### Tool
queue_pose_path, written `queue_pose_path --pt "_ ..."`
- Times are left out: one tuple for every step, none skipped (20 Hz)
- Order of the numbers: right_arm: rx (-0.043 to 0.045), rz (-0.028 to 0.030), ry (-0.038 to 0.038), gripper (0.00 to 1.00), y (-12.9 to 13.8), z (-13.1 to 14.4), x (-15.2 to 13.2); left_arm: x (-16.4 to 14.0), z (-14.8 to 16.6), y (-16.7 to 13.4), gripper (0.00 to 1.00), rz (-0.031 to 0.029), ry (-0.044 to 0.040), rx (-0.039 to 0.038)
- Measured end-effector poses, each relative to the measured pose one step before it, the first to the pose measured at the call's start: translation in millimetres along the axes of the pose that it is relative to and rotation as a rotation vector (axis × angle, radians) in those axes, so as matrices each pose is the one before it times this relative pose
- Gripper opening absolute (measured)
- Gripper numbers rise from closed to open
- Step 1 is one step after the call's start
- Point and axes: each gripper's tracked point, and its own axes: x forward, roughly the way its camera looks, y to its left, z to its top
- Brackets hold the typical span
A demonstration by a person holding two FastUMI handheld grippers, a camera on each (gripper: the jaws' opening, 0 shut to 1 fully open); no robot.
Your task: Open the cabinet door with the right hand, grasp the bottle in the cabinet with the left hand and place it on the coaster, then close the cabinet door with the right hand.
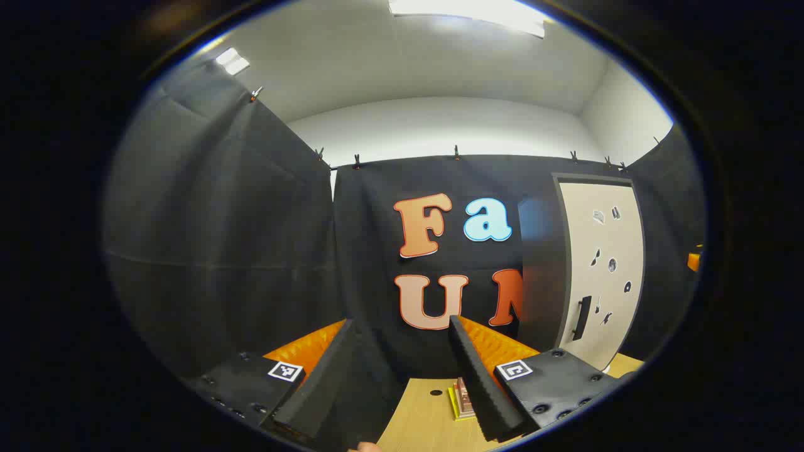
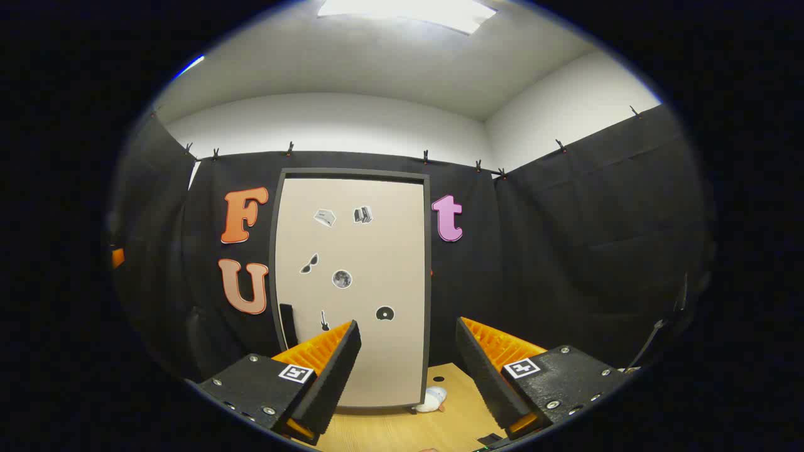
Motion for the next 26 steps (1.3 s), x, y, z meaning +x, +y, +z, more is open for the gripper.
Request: queue_pose_path --pt "-0.00507 -0.00285 -0.00584 0.95 -0.15 1.6 -1.14 0.31 -1.03 -3.2 0.93 -0.00905 0.00604 -0.0098" --pt "-0.00678 -0.00497 -0.00478 0.95 -1.75 1.54 -0.63 0.19 -1.21 -1.48 0.93 -0.00411 0.00786 -0.00909" --pt "-0.0062 -0.00784 -0.00546 0.94 -1.56 1.53 -0.28 0.23 -0.89 2.08 0.94 0.00154 0.00412 -0.00806" --pt "-0.00536 -0.00503 -0.00044 0.94 -1.9 1.03 -0.65 0.23 3.17 1.77 0.94 0.00348 -0.00487 -0.00493" --pt "-0.00208 -0.00131 0.003 0.94 -0.67 -0.49 0.13 0.12 0.36 0.85 0.96 0.00723 -0.00497 0.00037" --pt "0.00028 0.00096 0.00366 0.94 0.79 -0.23 -0.58 -0.05 1.01 1.48 0.93 0.00982 -0.0072 0.00466" --pt "0.0006 0.00198 0.00434 0.95 0.77 -0.87 0.98 -1.18 2.08 0.59 0.96 0.00791 -0.00816 0.00553" --pt "-0.00098 0.00117 0.0024 0.94 -0.1 0.97 1.74 -0.17 1.74 0.58 0.96 0.00593 -0.0069 0.00327" --pt "-0.00306 -0.00084 0.00144 0.94 0.01 -0.55 0.23 -1.8 1.76 1.19 0.96 0.00722 -0.00919 0.00031" --pt "-0.00388 0.00018 0.00038 0.95 0.8 0.61 1.23 -0.45 2.28 2.02 0.96 0.0132 -0.00967 0.00472" --pt "-0.00392 0.0019 0.00102 0.94 1.58 -0.3 0.81 -1.18 0.6 2.14 0.96 0.0136 -0.0093 0.01376" --pt "-0.00594 0.003 0.00057 0.95 2.18 -0.2 0.3 -0.07 2.23 2.35 0.96 0.01249 -0.00958 0.01602" --pt "-0.00587 0.00066 0.00018 0.94 1.95 -0.41 0.58 -1.95 2.6 1.07 0.95 0.00923 -0.00849 0.01217" --pt "-0.00432 0.00203 0.00208 0.95 2.05 -0.7 2.11 -1.4 3.29 0.69 0.94 0.00115 -0.00665 0.00518" --pt "-0.00173 0.00435 0.00359 0.95 3.09 -1.48 2.1 -2.1 1.58 0.15 0.93 -0.00061 -0.00275 -0.00037" --pt "0.0017 0.00439 0.0025 0.95 2.98 -0.69 2.61 -0.59 0.22 -0.11 0.93 -0.00334 0.00051 -0.00272" --pt "0.00379 0.00526 0.0013 0.94 3.21 -0.72 1.84 -1.18 0.64 -0.5 0.94 -0.00856 0.002 -0.00435" --pt "0.00332 0.00785 0.00061 0.94 4.62 -0.36 2.64 -0.12 -1.15 -0.38 0.96 -0.00791 0.00464 -0.00512" --pt "0.00173 0.00911 -0.0013 0.94 5.7 -1.04 3.14 -0.13 -1.41 0.28 0.96 -0.0043 0.0049 -0.00412" --pt "-0.00048 0.00925 -0.001 0.94 5.5 -1.14 2.69 0.01 -1.23 0.33 0.96 -0.00144 0.00507 -0.00043" --pt "-0.00198 0.00711 0.00139 0.94 5.85 -2.1 3.76 0.43 -1.71 1.32 0.96 0.00438 0.00456 0.00278" --pt "-0.00266 0.007 0.0039 0.94 6.01 -2.77 4.05 0.47 -1.42 1.59 0.94 0.00552 0.00264 0.00316" --pt "-0.00192 0.00731 0.00606 0.94 6.53 -4.19 4.91 0.07 -1.16 1.59 0.96 0.00374 0.00037 0.00132" --pt "0.00062 0.00702 0.00501 0.94 7.09 -3.19 5.39 0.58 -1.12 1.73 0.96 0.00355 0.00057 0.00166" --pt "0.00372 0.0061 0.00339 0.94 7.32 -3.16 5.87 -3.73 0.34 7.26 0.96 0.00521 0.0 0.00136" --pt "0.00733 0.00921 0.00158 0.94 7.9 -3.01 5.4 -1.83 -0.51 4.8 0.93 0.00357 0.00118 0.00224"
